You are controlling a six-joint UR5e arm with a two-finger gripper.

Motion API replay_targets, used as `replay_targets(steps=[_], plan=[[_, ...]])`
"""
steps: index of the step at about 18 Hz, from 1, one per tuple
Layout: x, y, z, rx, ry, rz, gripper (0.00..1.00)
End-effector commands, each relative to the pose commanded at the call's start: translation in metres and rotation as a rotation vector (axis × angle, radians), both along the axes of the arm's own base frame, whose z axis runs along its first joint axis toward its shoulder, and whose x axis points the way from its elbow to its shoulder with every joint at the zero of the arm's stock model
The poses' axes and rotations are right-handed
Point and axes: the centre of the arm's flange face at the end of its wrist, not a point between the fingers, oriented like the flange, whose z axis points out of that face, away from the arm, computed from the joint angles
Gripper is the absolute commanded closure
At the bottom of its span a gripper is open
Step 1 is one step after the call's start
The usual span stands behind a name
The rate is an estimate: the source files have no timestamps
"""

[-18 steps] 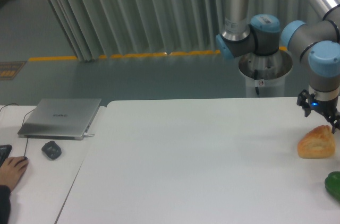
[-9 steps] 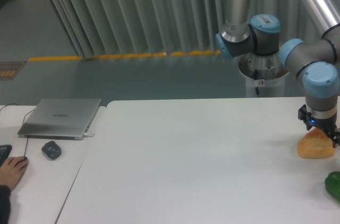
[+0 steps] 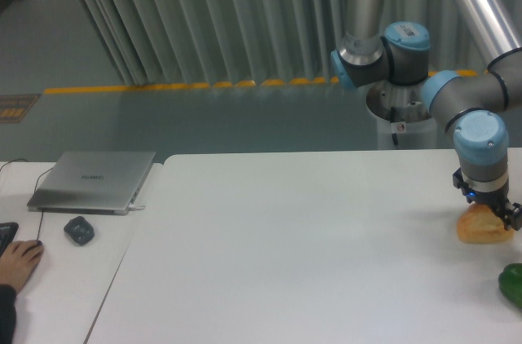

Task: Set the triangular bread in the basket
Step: 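Lower the gripper onto the bread roll and close on it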

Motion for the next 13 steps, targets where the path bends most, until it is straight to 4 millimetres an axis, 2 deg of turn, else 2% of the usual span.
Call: replay_targets(steps=[1, 4, 7, 8, 10, 13], plan=[[-0.001, 0.001, 0.001, 0.003, 0.005, 0.003, 0.46], [-0.001, 0.001, 0.002, 0.003, 0.005, 0.003, 0.64], [-0.002, 0.002, 0.005, 0.007, 0.010, 0.006, 0.68], [-0.002, 0.001, 0.005, 0.007, 0.009, 0.008, 0.78], [-0.002, 0.002, 0.006, 0.010, 0.015, 0.019, 0.83], [-0.004, 0.001, 0.012, 0.020, 0.022, 0.030, 0.83]])
